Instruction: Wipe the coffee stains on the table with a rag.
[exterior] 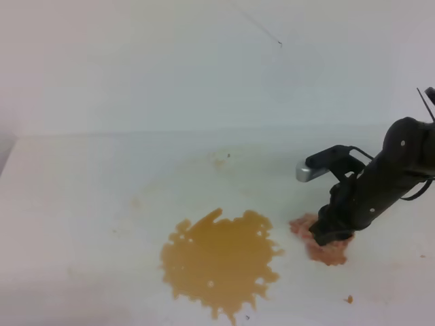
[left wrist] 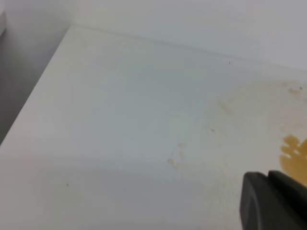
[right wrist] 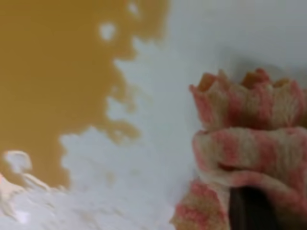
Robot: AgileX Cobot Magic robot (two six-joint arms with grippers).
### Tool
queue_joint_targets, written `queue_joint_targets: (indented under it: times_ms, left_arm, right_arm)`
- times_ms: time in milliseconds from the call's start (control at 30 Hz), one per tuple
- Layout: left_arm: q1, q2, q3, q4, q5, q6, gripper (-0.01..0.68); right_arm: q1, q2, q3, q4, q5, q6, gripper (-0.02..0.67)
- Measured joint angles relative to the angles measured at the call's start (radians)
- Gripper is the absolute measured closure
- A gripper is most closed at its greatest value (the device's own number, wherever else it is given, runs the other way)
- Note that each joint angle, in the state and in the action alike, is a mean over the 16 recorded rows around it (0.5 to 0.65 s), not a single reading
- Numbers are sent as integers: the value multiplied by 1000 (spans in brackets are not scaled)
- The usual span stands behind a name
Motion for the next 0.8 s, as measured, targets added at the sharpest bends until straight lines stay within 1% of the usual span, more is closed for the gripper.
queue_joint_targets:
  times_ms: [133,233,400,800]
  left_arm:
    - [0,0,0,0,0,0,672]
    - [0,0,0,0,0,0,672]
    - [0,0,0,0,0,0,672]
    - [0,2,-2,0,1,0,672]
  right_arm:
    - [19,30,-31,44,5,-30,580]
    - [40,58,-72,69,17,-48,611]
    - [81,125,-180,78,60,-39,616]
    - [180,304,-521,54,218,11,613]
